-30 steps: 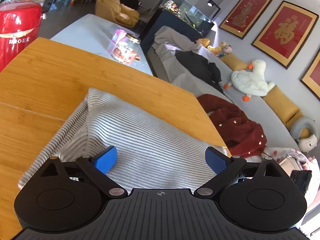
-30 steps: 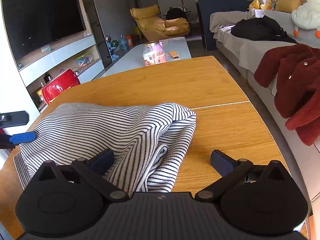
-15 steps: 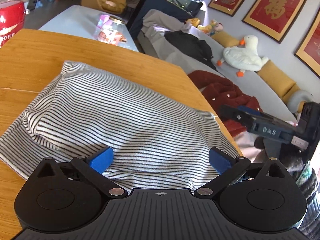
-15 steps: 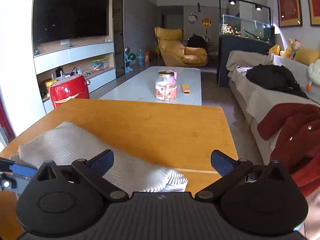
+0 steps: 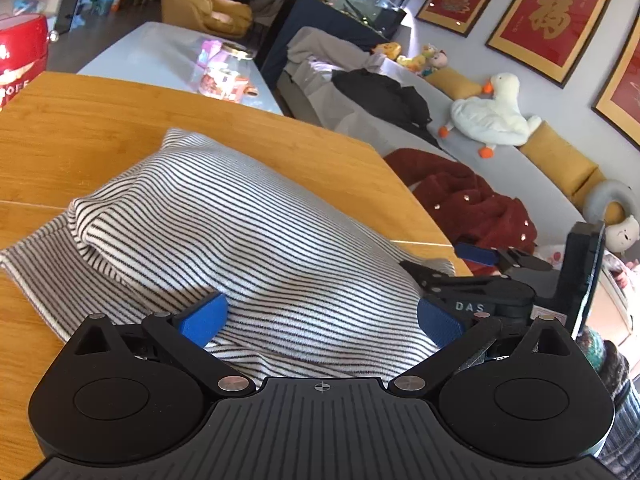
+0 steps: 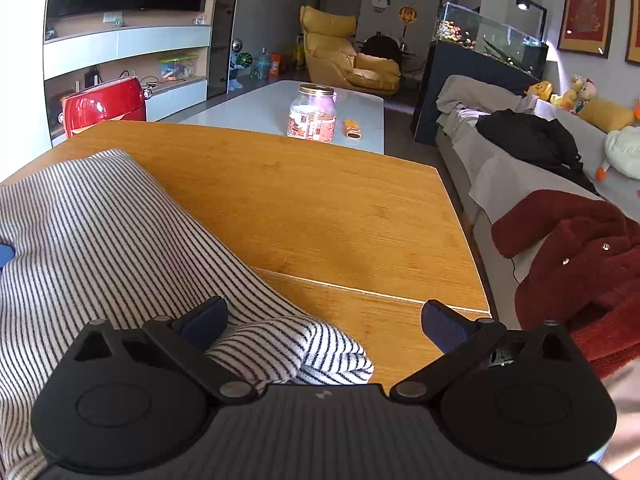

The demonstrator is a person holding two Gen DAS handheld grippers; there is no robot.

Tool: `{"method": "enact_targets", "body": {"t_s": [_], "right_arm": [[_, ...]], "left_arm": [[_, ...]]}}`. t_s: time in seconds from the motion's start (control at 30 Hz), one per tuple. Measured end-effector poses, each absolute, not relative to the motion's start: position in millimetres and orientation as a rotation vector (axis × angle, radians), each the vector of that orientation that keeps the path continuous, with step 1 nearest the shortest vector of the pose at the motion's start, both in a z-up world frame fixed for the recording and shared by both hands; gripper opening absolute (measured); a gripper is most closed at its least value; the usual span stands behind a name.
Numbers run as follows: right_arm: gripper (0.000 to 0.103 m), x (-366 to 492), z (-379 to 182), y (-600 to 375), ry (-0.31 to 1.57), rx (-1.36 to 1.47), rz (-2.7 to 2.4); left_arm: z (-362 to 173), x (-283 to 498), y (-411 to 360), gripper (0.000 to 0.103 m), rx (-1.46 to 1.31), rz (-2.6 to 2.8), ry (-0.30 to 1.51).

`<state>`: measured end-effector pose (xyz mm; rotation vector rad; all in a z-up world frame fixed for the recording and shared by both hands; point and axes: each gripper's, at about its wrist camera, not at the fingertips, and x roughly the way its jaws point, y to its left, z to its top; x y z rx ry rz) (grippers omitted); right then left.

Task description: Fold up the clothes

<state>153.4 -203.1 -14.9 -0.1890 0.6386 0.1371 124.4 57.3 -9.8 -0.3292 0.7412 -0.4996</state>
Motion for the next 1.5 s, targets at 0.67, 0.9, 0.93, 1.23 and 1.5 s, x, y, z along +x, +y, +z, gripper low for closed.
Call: {"method": "enact_targets", "body": {"t_s": [0.67, 0.9, 0.93, 1.23, 1.5], "right_arm": [[0.103, 121.3, -18.1, -200.4, 0.73, 0.007, 0.339], [0.103, 120.8, -17.5, -195.4, 0.728, 0.011, 0.329], [0.103, 120.8, -17.4, -194.7, 0.728, 0.011, 0.327], [0.103, 121.6, -16.8, -192.2, 0.727, 0.008, 0.318], [0.103, 112.3, -17.1, -186.6, 0.728, 0.019, 0.22]], "left_arm": [[-14.5, 195.5, 76.3, 0.103, -0.318, -0.454, 0.664], [3.7, 180.6, 84.8, 0.103, -0.233, -0.448, 0.689], [5.7, 169.4, 85.6, 0.103, -0.214, -0.451, 0.696], [-9.9, 96.3, 82.8, 0.103, -0.043, -0.49, 0.749], [-8.8, 89.4, 100.1, 0.103, -0.068, -0.446, 0.749]]}}
